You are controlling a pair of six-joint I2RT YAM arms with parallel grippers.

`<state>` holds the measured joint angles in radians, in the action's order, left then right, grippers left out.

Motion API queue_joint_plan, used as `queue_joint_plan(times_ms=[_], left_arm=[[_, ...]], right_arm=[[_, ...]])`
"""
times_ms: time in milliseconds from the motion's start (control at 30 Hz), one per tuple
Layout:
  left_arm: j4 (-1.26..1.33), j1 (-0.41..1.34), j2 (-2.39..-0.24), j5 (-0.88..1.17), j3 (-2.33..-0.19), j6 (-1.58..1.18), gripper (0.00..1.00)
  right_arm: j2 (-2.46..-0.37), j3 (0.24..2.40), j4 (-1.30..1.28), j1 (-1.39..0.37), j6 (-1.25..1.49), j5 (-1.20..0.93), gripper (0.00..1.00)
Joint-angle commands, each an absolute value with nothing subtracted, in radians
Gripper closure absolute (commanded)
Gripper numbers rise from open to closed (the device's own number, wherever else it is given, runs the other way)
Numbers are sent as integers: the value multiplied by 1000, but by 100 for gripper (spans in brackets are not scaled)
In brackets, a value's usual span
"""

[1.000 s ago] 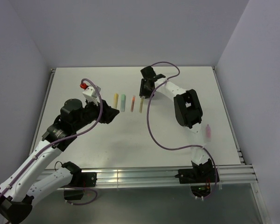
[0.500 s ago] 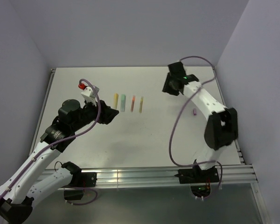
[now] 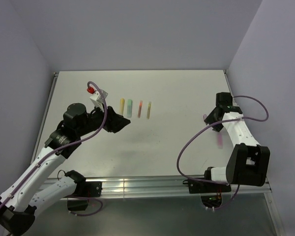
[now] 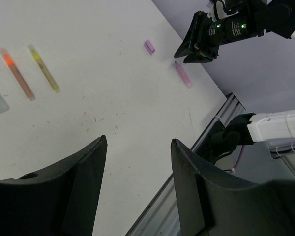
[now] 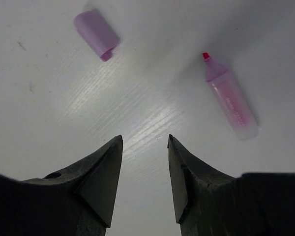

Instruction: Insert the pens into the pen caps

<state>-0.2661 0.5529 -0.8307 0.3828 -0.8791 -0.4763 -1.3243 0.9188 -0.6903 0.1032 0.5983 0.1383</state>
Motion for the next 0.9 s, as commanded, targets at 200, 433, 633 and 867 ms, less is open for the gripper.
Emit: queue_joint_plan(times_ms=[200,433,633,867], left_arm=[[-201,549,-851,462,-874,-540,41],[-202,548,-867,472,-870,-555,40],[-201,549,-864,474,-864,-560,40],[-201,548,-867,477,-865,-560,40]], right_arm=[[-1301,951,-752,227,562,176,46],[-1361,966,-703,255,477,178,40],[-1411,943,-631,278,417,170,37],[-1465,920,-574,324,344,181,35]])
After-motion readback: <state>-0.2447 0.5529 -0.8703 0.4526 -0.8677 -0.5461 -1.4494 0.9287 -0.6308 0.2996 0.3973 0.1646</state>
